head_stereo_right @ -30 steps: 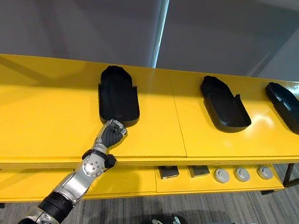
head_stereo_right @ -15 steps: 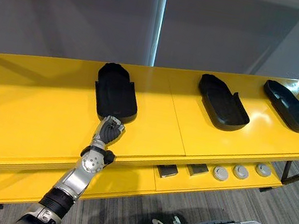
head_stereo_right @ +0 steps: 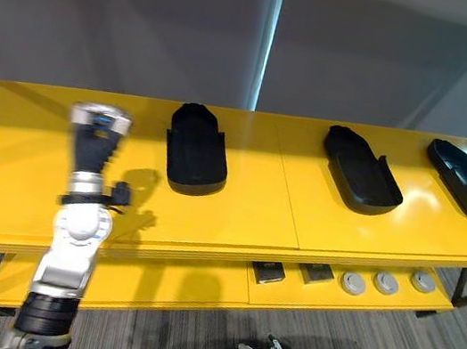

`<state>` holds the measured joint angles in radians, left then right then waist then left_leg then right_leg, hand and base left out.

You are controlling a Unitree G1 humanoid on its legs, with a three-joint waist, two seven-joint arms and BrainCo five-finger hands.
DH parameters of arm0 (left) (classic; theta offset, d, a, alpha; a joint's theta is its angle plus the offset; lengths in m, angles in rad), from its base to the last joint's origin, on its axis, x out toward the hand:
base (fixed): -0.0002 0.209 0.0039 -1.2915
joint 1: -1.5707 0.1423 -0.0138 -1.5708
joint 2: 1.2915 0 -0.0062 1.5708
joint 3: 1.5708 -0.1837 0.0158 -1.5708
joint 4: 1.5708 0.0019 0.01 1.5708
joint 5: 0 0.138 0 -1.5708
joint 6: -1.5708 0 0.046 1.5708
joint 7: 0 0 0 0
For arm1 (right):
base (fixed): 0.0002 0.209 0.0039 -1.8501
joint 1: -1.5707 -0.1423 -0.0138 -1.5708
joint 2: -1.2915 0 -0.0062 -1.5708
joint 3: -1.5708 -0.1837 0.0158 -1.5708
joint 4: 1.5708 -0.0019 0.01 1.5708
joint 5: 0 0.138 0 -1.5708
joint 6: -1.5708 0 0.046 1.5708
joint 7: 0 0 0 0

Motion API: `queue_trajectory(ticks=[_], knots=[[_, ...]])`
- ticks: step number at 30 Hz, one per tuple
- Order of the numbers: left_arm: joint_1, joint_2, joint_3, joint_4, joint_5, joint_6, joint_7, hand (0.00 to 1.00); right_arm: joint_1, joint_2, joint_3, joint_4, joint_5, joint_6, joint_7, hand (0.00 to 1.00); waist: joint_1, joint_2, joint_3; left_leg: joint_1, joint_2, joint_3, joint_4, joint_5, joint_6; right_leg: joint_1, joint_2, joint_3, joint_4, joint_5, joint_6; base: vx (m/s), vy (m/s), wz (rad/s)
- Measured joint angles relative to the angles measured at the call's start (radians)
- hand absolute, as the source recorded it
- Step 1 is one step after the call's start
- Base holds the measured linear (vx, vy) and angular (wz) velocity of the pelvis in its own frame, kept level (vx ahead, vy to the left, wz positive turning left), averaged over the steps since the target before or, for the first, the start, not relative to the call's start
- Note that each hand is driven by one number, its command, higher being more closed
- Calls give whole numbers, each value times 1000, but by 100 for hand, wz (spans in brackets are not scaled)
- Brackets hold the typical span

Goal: Walk over and take plastic housings, then place them on the shelf

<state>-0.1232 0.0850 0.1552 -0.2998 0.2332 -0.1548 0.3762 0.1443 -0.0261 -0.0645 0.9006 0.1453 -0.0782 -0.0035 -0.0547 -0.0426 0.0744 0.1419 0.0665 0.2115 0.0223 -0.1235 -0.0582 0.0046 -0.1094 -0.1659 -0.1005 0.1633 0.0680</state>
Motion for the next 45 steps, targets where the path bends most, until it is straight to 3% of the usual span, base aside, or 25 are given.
queue_trajectory(ticks=[2,6,7,9,12,18,23,29,37,41,43,45], knots=[[59,-2,164,-18,-83,-20,47,100,-2,-2,-16,19,0,2,4,0,20,0,1,-15,0,-30,12,0,0,9,0,-25,0,-3,0,-58,-37,34],[211,-21,321,-15,-196,-26,83,100,7,-1,-26,18,0,3,4,0,56,-4,1,-27,0,-61,14,0,0,17,-4,-55,0,-7,-2,-45,-29,28],[244,-34,342,0,-226,-31,82,0,12,1,-38,16,0,3,4,0,67,-4,1,-26,0,-68,15,0,0,24,-5,-62,0,-11,-2,-27,-17,33],[328,-57,378,88,-287,-34,74,0,20,3,-40,0,0,12,2,0,73,-3,-1,-24,1,-76,18,-1,-1,40,-10,-83,0,-20,0,-20,-4,29],[405,-89,392,280,-303,7,8,0,23,19,-39,-70,-1,14,-1,0,75,-4,-3,-24,4,-77,21,-4,-6,42,-13,-87,0,-21,0,-9,2,3],[416,-105,249,701,-217,100,-105,0,41,41,-35,-138,-12,14,-14,0,72,-7,-16,-20,6,-75,26,0,-1,51,-13,-104,0,-24,-1,0,0,0],[407,-139,158,896,-180,114,-141,0,59,44,-35,-137,-11,14,-19,0,70,-9,-20,2,6,-68,13,0,-1,61,-13,-99,0,-27,1,-11,1,-3],[398,-132,101,996,-142,114,-154,0,55,38,-37,-99,-7,13,-21,0,70,11,-24,13,4,-54,-8,2,-3,54,-9,-81,0,-28,2,-16,0,-8],[357,-99,34,1047,-133,113,-156,0,48,29,-44,-85,-7,13,-40,0,68,18,-19,14,5,-36,-4,2,-4,42,-3,-62,0,-29,4,-5,-4,-8],[346,-100,35,1045,-131,113,-156,0,22,30,-43,-88,-7,13,-41,0,72,17,13,-17,28,-16,100,-56,-19,33,14,-9,6,-31,1,-28,-8,-27],[345,-100,36,1037,-132,113,-157,0,3,30,-43,-95,-8,13,-43,0,72,5,18,-68,24,-60,206,-73,-20,-14,16,25,55,-46,-5,-39,-22,-54],[344,-121,36,1002,-137,111,-156,0,-22,20,-43,-112,-9,12,-48,0,80,7,30,-116,5,-190,281,-89,-12,-82,19,89,116,-57,-3,-65,-41,-81]])
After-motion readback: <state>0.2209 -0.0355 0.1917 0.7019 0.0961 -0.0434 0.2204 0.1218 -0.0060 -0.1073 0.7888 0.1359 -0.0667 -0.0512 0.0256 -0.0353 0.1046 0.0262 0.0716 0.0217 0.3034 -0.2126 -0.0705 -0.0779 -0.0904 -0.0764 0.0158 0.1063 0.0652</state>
